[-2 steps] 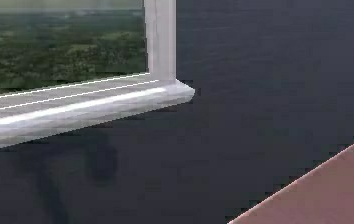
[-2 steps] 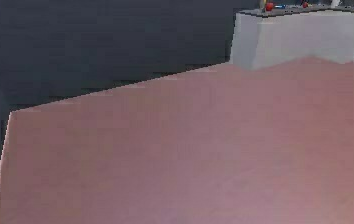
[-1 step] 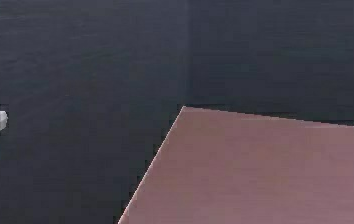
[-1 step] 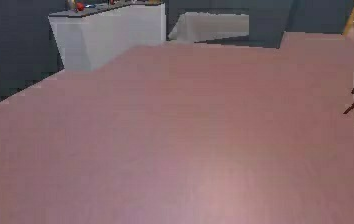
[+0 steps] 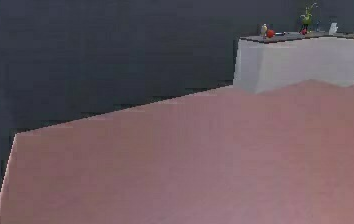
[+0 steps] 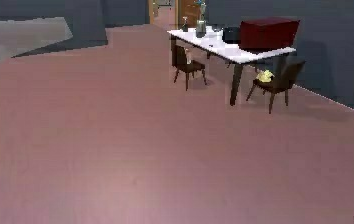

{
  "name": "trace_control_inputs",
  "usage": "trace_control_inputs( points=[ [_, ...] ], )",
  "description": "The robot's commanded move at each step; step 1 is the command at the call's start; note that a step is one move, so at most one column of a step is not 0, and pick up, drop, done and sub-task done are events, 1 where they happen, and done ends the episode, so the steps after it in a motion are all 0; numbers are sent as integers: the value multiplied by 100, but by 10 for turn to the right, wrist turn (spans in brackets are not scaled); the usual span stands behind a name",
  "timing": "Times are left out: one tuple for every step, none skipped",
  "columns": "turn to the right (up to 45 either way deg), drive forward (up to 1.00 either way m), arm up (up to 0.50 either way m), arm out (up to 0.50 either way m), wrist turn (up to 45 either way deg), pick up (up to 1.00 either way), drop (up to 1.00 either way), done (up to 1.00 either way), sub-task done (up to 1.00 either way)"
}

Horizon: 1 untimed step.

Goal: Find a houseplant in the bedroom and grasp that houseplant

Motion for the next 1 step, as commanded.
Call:
trace_control_inputs(
  points=[
    [450,0,0,0,0,0,0,0,0]
  ],
)
